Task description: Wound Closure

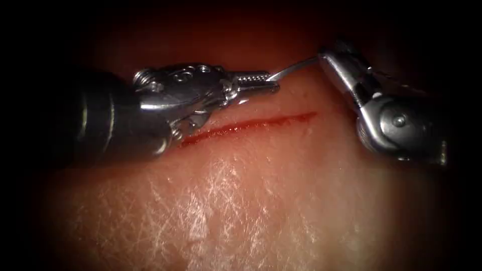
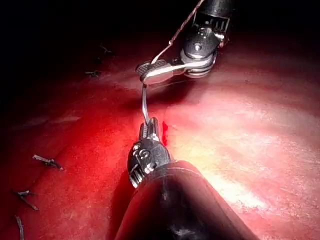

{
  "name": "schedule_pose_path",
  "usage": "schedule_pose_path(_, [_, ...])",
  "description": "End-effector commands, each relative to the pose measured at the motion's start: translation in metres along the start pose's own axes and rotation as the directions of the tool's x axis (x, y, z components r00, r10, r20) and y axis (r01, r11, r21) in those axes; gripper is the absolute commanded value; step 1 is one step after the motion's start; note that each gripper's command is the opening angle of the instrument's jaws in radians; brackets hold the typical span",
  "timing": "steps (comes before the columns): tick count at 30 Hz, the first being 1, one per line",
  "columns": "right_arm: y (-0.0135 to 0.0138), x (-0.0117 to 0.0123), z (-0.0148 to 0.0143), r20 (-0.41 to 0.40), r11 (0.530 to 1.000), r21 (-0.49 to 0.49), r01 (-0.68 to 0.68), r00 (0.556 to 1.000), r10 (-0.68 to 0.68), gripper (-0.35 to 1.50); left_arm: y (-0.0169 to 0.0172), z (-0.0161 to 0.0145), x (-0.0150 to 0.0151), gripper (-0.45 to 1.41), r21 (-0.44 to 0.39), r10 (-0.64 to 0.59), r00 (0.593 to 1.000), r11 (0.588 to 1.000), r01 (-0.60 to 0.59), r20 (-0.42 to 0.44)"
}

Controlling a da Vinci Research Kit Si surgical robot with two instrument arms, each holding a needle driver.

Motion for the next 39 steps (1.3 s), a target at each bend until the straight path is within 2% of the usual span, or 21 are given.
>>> schedule_pose_path(1, [-0.0005,-0.0006,0.0002,0.029,1.0,0.023,0.005,1.0,-0.005,-0.35,-0.0002,0.0007,-0.0003,0.8,-0.004,-0.001,1.0,1.0,0.001,0.002])
schedule_pose_path(2, [0.0,-0.0004,0.0003,0.078,0.998,0.063,0.015,0.997,-0.02,-0.35,-0.0002,0.0007,-0.0001,1.2,-0.007,-0.002,1.0,1.0,0.002,0.003])
schedule_pose_path(4, [0.0005,-0.0002,0.0005,0.133,0.994,0.11,0.009,0.991,-0.023,-0.35,-0.0003,0.0004,0.0,1.25,-0.015,-0.001,1.0,1.0,0.001,0.006])
schedule_pose_path(11, [0.0013,0.0002,0.0008,0.254,0.959,0.283,-0.016,0.965,-0.059,-0.35,-0.0007,-0.0017,0.0005,1.25,-0.073,0.019,1.0,0.997,-0.018,0.024])
schedule_pose_path(13, [0.0004,0.0002,0.0011,0.305,0.923,0.383,-0.046,0.949,-0.08,-0.35,-0.0009,-0.0022,0.0004,1.25,-0.132,0.03,0.999,0.991,-0.024,0.042])
schedule_pose_path(17, [-0.0005,0.0004,0.0012,0.318,0.89,0.452,-0.066,0.944,-0.091,-0.35,-0.0006,-0.0017,-0.0005,1.28,-0.169,0.055,0.995,0.985,-0.041,0.078])
schedule_pose_path(18, [-0.0009,0.0005,0.0011,0.355,0.876,0.466,-0.128,0.933,-0.053,-0.35,-0.0003,-0.0012,-0.0011,1.28,-0.176,0.047,0.993,0.984,-0.027,0.11])
schedule_pose_path(22, [-0.0014,0.0008,0.0012,0.435,0.837,0.487,-0.248,0.9,0.013,-0.35,0.0004,-0.0005,-0.0024,1.27,-0.186,0.039,0.986,0.983,-0.008,0.163])
schedule_pose_path(28, [-0.0015,0.0008,0.0013,0.541,0.778,0.456,-0.431,0.829,0.142,-0.35,0.0007,-0.0003,-0.0027,1.23,-0.205,-0.009,0.983,0.978,0.048,0.185])
schedule_pose_path(31, [-0.0013,0.0007,0.0015,0.571,0.752,0.457,-0.475,0.805,0.161,-0.35,0.0008,-0.0004,-0.0027,1.2,-0.209,-0.023,0.981,0.976,0.064,0.191])
schedule_pose_path(36, [-0.0018,0.0005,0.002,0.576,0.727,0.49,-0.481,0.804,0.144,-0.35,0.0008,-0.0003,-0.0026,1.15,-0.213,-0.054,0.978,0.972,0.098,0.203])
schedule_pose_path(39, [-0.0026,0.0005,0.0027,0.573,0.712,0.509,-0.483,0.808,0.138,-0.35,0.001,-0.0003,-0.0026,1.03,-0.21,-0.102,0.971,0.966,0.148,0.218])
